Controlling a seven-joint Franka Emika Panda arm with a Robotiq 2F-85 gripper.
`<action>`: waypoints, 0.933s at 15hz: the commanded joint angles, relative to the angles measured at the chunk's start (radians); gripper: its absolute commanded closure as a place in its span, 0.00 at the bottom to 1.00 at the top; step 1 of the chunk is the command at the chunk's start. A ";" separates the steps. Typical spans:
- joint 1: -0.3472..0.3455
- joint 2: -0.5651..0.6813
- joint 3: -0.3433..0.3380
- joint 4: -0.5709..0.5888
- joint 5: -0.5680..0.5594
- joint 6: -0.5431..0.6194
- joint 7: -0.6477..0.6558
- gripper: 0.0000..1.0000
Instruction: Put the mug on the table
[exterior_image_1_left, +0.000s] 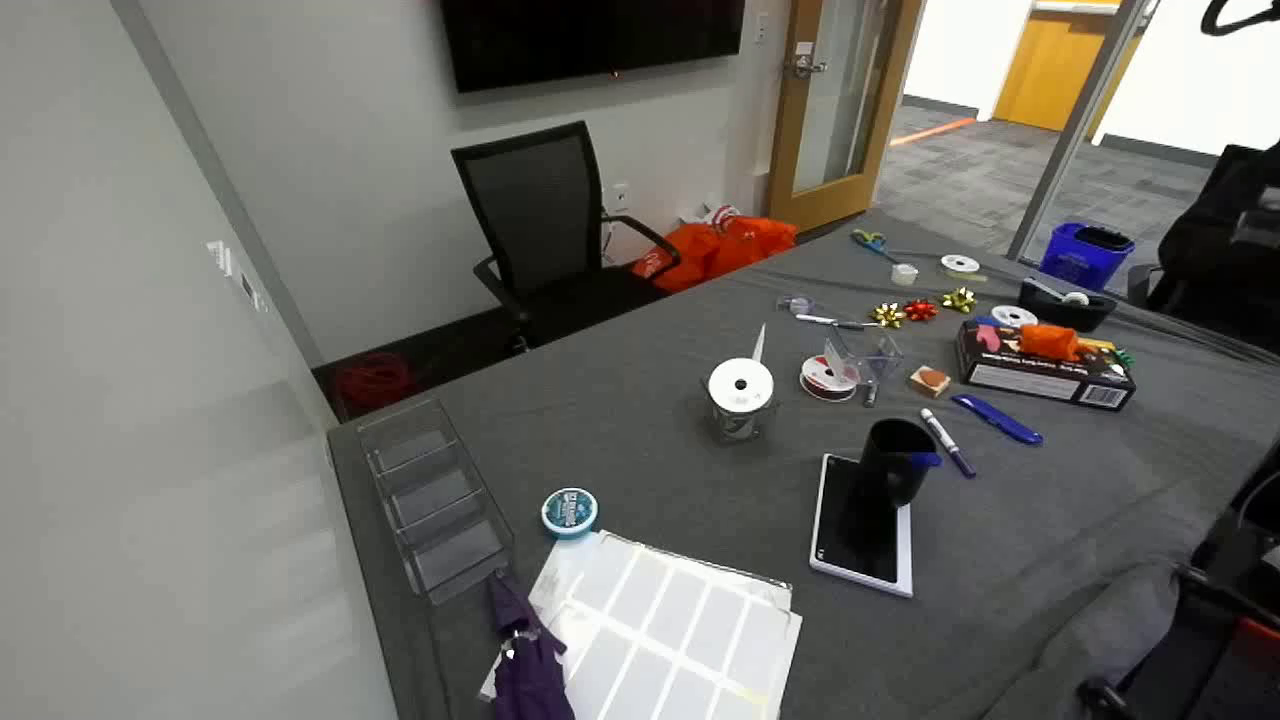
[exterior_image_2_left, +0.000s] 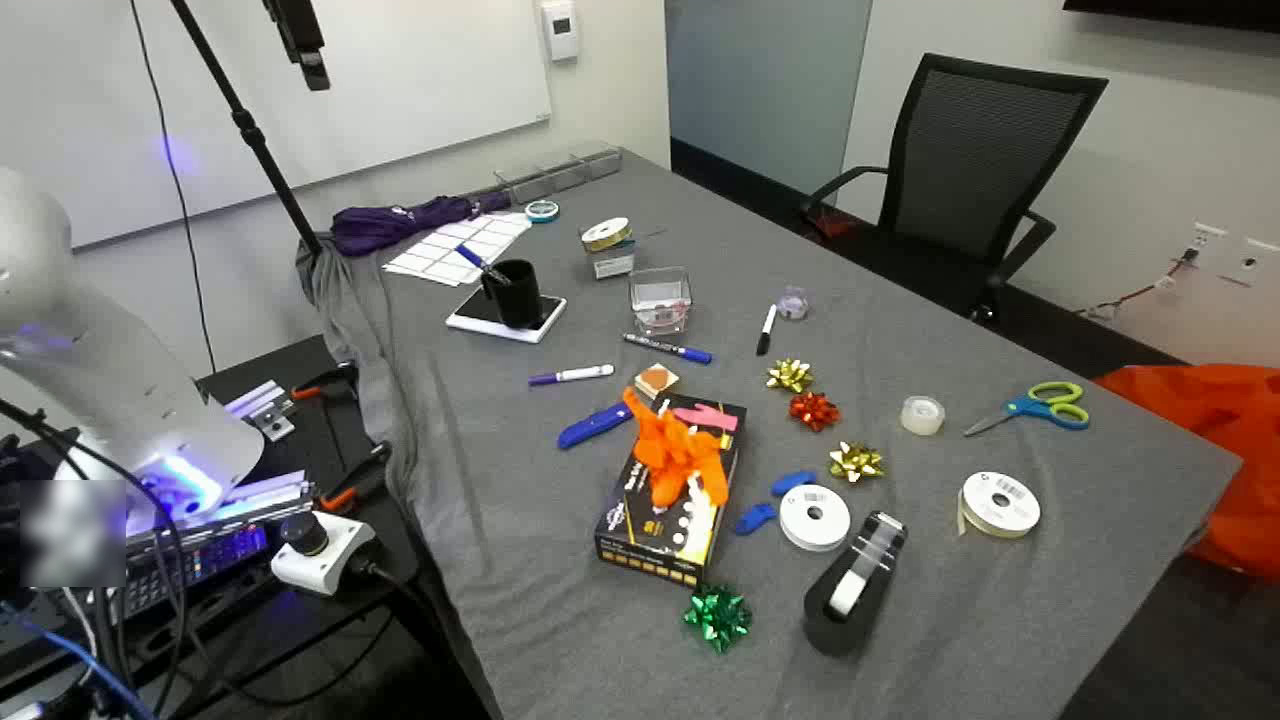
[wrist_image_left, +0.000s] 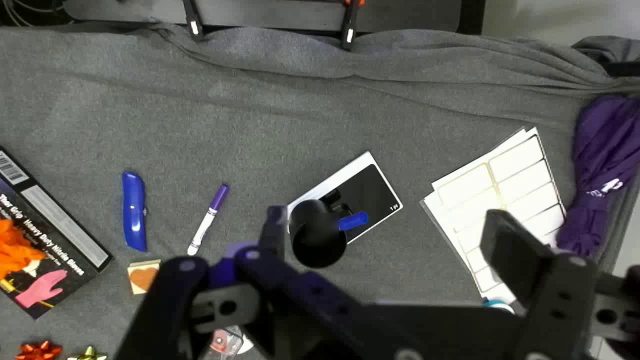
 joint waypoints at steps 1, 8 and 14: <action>-0.020 0.002 0.014 0.003 0.008 -0.004 -0.010 0.00; -0.025 0.074 0.010 -0.071 0.059 0.256 0.025 0.00; -0.022 0.175 0.023 -0.192 0.172 0.596 0.108 0.00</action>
